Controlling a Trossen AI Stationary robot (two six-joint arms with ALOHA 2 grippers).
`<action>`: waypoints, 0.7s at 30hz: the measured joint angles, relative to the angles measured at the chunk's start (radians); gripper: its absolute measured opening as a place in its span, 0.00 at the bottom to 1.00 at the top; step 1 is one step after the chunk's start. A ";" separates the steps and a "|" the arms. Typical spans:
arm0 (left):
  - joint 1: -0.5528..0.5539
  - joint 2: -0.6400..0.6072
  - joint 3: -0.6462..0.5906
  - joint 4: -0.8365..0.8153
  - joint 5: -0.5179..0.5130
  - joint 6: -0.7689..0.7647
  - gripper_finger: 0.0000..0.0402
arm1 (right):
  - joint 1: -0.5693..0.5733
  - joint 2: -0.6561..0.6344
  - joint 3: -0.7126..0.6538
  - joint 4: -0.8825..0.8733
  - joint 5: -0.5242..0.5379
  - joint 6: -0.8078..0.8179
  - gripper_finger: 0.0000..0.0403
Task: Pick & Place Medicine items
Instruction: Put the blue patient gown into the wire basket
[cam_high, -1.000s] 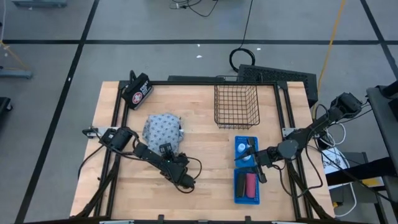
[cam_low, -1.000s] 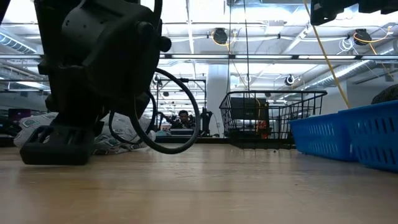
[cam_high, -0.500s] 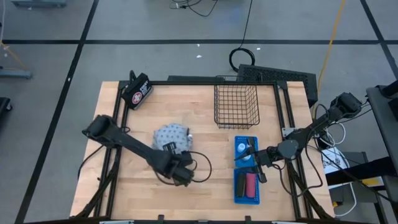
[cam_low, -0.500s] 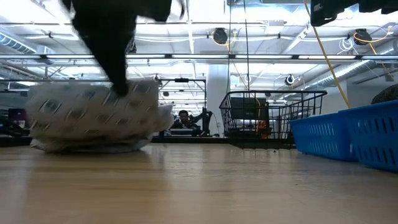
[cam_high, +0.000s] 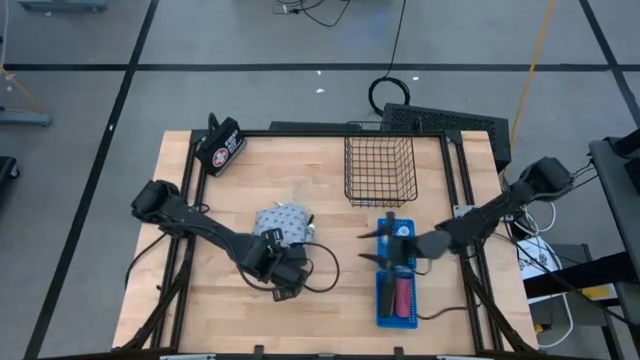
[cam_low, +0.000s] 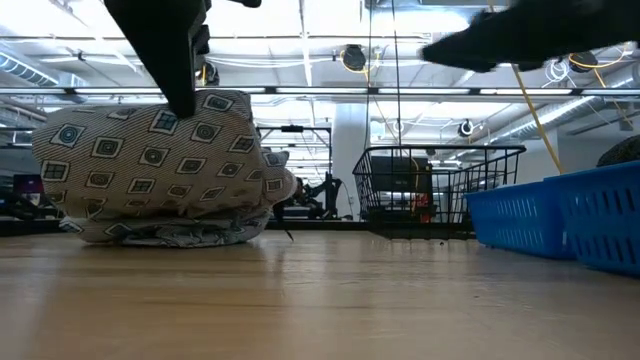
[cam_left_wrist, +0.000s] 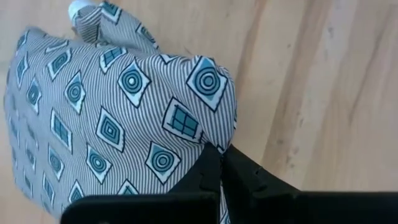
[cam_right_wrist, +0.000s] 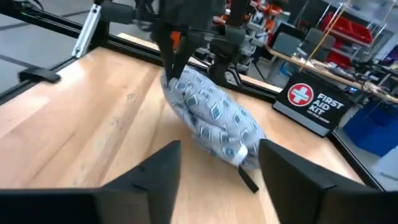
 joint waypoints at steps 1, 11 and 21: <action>0.000 0.000 0.000 0.008 0.002 0.013 0.00 | -0.026 0.033 0.031 -0.008 -0.026 -0.002 0.53; -0.001 0.000 0.000 0.010 0.021 0.038 0.00 | -0.199 0.412 0.314 -0.119 -0.133 -0.309 0.81; -0.001 0.000 0.001 0.018 0.042 0.053 0.00 | -0.280 0.647 0.486 -0.036 -0.176 -0.399 0.88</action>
